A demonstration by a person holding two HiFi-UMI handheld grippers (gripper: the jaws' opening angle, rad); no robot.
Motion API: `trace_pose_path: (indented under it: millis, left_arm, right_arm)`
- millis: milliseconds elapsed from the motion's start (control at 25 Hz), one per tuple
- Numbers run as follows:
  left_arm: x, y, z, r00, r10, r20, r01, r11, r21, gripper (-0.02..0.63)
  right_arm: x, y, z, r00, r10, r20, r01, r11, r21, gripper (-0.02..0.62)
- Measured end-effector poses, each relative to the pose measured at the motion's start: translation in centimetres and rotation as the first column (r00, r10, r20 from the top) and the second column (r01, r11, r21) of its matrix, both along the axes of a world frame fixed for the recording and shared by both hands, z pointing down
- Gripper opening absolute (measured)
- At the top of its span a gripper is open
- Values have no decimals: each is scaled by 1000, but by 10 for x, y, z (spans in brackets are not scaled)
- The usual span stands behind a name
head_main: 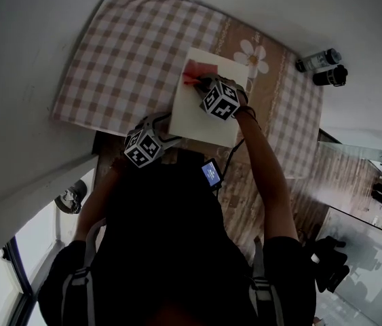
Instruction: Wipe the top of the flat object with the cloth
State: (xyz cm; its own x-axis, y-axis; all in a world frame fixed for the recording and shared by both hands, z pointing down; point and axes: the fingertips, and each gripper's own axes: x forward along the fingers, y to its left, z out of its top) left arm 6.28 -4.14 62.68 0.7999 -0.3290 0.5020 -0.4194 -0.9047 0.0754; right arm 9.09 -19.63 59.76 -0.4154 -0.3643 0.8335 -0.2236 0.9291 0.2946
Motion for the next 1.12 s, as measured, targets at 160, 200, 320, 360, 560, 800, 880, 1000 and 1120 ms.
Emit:
trace_pose_path:
  millis: [160,200,320,360,560,800,880,1000,1120]
  left_arm:
    - [-1,2,1,1000,9,3,-9,1000,1,371]
    - [-2,2,1,1000,9,2,-9,1000,2,371]
    - [-1,-1,1,1000,8,3,-8,1000,3,371]
    - [-1,-1,1,1000,9,4,-9,1000,2,371]
    - [-1,0,2,1000,0,12,0,1000,1,368]
    - [0,2,3,1000,0,15,0,1000,3,363]
    - [-1,3,4,1000,-1,18,1,1000,2,364]
    - [0,3,3,1000,-2,13,2,1000,3,364]
    - [0,3,3,1000,-8,11,8,1000,3,362]
  right_arm:
    - [-2,12,1,1000,3,15,-3,1000,-2,15]
    - [-3,14,1,1000,4,19,-4,1000,-2,15]
    - [-4,19,0,1000,4,28,-4,1000,-1,15]
    - [-5,21,0,1000,3,30,-3,1000,-1,15]
    - [-7,35,0,999,-10,47,10,1000,-7,15]
    - [-9,54,0,998,-10,69,10,1000,-3,15]
    - [-11,62,0,996,-4,85,5,1000,-7,15]
    - [-13,74,-1,995,2,101,0,1000,-18,15]
    - [-15,84,-1,994,-2,108,4,1000,-20,15]
